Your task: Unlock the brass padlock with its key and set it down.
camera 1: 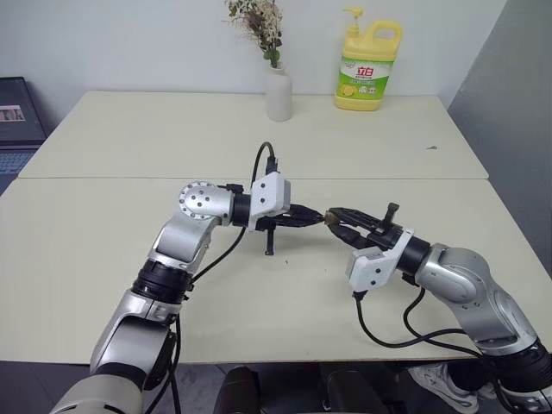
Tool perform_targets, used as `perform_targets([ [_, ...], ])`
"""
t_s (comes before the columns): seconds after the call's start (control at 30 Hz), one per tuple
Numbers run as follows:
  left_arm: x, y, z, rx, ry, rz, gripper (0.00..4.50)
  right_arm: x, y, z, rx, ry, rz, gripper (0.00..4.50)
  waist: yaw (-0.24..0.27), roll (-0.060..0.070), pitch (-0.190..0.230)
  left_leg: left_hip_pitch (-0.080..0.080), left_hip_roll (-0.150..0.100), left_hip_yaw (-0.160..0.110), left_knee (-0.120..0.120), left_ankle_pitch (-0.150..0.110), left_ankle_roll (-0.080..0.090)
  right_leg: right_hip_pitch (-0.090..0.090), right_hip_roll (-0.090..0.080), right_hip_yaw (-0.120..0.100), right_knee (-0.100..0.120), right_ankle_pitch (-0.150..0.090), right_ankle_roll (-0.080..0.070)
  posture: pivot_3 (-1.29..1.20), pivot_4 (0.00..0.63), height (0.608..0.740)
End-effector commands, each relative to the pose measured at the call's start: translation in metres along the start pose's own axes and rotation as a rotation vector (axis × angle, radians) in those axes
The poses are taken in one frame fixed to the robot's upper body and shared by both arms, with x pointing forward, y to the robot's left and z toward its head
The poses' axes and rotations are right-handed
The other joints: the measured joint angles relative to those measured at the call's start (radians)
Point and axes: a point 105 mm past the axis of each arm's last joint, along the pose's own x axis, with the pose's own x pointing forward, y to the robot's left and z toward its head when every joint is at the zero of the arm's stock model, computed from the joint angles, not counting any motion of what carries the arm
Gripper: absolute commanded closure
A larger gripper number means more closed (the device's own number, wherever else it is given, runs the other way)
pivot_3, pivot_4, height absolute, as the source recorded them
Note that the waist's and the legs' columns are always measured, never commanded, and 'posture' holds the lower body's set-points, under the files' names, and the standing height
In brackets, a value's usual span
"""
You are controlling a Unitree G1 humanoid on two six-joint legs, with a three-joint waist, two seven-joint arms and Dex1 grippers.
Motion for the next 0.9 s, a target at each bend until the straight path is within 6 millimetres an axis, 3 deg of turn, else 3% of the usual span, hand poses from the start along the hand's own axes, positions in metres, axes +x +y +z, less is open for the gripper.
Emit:
perform_targets([
  [0.03,0.001,0.007,0.007,-0.004,-0.028,0.046,4.50,0.000,-0.009,0.013,-0.014,-0.060,-0.036,3.56,0.000,0.000,0.000,0.000,0.000,0.000,0.000,0.000,0.000,0.000,0.000,0.000,0.000,0.000,0.000,0.00,0.150,0.740],
  [0.1,0.001,0.007,0.007,-0.082,-0.045,0.037,4.50,0.000,-0.009,0.013,-0.014,-0.060,-0.037,3.56,0.000,0.000,0.000,0.000,0.000,0.000,0.000,0.000,0.000,0.000,0.000,0.000,0.000,0.000,0.000,0.00,0.150,0.740],
  [0.2,-0.001,0.003,0.003,-0.222,-0.043,0.004,3.89,0.000,-0.009,0.013,-0.014,-0.060,-0.038,3.56,-0.001,0.000,0.000,0.000,0.000,0.000,0.000,0.000,0.000,0.000,0.000,0.000,0.000,0.000,0.000,0.00,0.150,0.740],
  [0.37,-0.009,0.003,-0.007,-0.407,-0.038,0.008,2.42,-0.001,-0.007,0.012,-0.013,-0.058,-0.032,3.56,-0.002,0.000,0.000,0.000,0.000,-0.001,0.000,0.000,0.000,0.000,0.000,-0.001,0.000,0.000,0.000,0.00,0.150,0.740],
  [0.6,-0.012,0.007,0.003,-0.526,-0.091,0.012,0.31,-0.001,-0.007,0.012,-0.012,-0.059,-0.031,3.56,-0.002,0.000,0.000,0.000,0.000,-0.002,0.000,0.000,0.000,0.001,0.000,-0.002,0.000,0.000,0.000,0.00,0.150,0.740],
  [0.9,-0.010,0.007,0.019,-0.639,-0.155,-0.012,0.28,0.001,-0.006,0.014,-0.009,-0.070,-0.025,3.56,-0.001,0.000,0.000,0.000,0.000,-0.002,0.000,0.000,0.000,0.001,0.000,-0.002,0.000,0.000,0.000,0.00,0.150,0.740],
])
